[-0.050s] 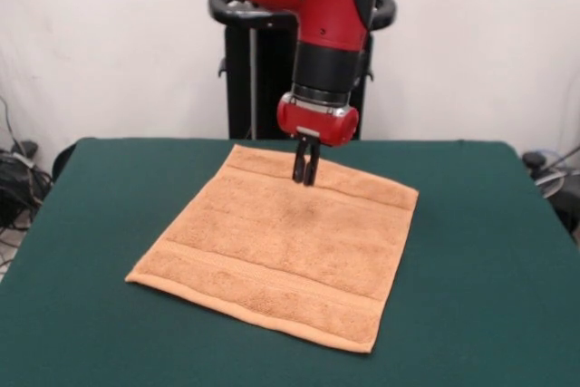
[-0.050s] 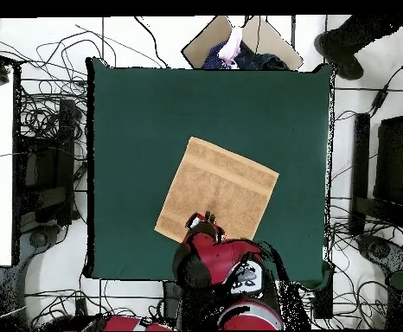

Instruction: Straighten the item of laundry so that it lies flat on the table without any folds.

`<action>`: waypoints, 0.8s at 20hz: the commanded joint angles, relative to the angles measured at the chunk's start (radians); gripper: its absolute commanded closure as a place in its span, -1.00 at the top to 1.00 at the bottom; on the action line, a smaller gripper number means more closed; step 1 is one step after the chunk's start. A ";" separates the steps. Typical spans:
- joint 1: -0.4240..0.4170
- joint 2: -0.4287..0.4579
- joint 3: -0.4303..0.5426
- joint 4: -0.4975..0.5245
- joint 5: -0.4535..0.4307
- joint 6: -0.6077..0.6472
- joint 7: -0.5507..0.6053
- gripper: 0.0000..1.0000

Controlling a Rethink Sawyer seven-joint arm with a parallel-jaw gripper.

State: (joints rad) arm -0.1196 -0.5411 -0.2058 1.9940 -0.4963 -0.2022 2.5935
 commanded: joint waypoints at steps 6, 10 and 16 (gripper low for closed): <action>-0.012 0.031 -0.004 0.011 -0.030 -0.023 0.043 -1.00; 0.006 0.052 -0.014 -0.002 -0.015 -0.033 0.049 -1.00; 0.006 0.061 -0.015 -0.010 -0.014 -0.033 0.048 -1.00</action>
State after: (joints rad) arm -0.1275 -0.5414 -0.2108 2.0021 -0.5161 -0.2023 2.5935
